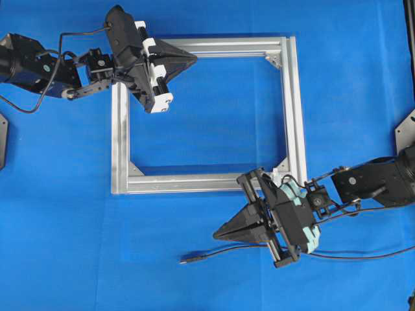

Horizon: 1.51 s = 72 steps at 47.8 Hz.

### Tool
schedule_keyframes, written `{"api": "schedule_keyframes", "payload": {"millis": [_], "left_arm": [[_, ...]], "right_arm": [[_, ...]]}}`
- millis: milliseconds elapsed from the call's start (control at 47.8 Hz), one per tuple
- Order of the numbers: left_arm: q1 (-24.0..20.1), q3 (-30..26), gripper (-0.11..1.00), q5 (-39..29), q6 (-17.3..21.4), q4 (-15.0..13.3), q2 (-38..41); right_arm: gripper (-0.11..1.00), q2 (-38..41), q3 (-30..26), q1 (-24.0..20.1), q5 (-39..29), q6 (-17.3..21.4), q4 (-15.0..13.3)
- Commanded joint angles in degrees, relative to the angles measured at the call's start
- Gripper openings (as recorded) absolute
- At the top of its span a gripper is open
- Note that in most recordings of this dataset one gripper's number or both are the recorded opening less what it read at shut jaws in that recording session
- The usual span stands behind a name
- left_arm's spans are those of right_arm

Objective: Insert the wire through the string loop located on the right side.
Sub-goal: 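Lower the open right gripper over the black USB cable near its plug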

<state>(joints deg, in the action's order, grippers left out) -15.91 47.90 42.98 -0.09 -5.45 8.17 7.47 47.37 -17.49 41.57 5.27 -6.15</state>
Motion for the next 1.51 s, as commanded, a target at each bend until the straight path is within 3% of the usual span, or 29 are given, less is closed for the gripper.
{"api": "schedule_keyframes", "payload": {"millis": [0,126,293,356,461,984,1340,1487], "left_arm": [[0.09,-0.44,0.00,0.26,0.09,0.18,-1.58],[0.09,-0.53,0.00,0.26,0.09,0.09,-1.67],[0.18,-0.62,0.00,0.26,0.09,0.18,-1.58],[0.09,-0.70,0.00,0.26,0.09,0.18,-1.67],[0.09,-0.62,0.00,0.26,0.09,0.18,-1.67],[0.09,-0.44,0.00,0.26,0.09,0.18,-1.67],[0.09,-0.44,0.00,0.26,0.00,0.18,-1.67],[0.18,-0.44,0.00,0.18,0.00,0.18,-1.67]], "right_arm": [[0.01,-1.67,-0.62,-0.26,0.26,0.53,0.00],[0.25,-1.67,-0.70,-0.88,0.62,1.58,0.26],[0.76,-1.67,-0.70,-1.93,0.62,1.76,1.32],[0.89,-1.67,-0.62,-1.93,0.62,1.76,1.76],[0.85,-1.67,-0.62,-1.93,0.44,1.76,2.29],[0.86,3.96,-3.25,-4.22,0.00,2.02,6.06],[0.86,11.87,-5.80,-5.98,0.00,2.02,12.57],[0.86,13.01,-5.89,-6.15,0.00,2.02,13.80]]}}
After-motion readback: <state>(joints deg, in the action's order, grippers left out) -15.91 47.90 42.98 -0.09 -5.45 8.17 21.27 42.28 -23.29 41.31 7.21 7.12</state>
